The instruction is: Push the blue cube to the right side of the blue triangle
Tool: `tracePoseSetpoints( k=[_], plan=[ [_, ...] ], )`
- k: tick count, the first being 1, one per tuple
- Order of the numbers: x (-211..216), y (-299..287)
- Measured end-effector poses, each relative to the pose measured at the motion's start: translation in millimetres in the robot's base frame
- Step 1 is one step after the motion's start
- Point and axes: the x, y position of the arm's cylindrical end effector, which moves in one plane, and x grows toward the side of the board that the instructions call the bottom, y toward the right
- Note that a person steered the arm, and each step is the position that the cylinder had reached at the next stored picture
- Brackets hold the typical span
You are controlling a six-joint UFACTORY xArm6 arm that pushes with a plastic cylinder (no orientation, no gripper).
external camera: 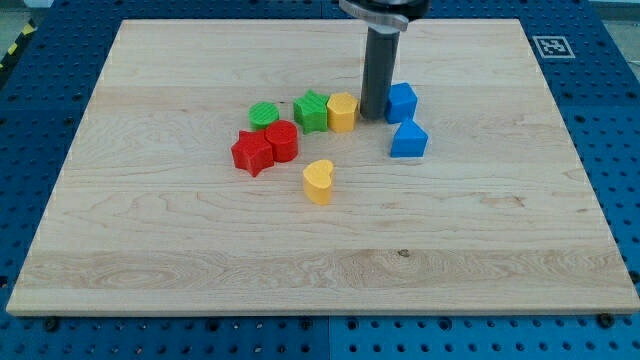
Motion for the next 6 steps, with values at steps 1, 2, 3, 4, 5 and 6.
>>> tracePoseSetpoints(
  k=[1,2,3,4,5,6],
  plan=[
    [-34,-4],
    [-49,-4],
    [-39,-2],
    [-9,15],
    [18,42],
    [24,67]
  ],
)
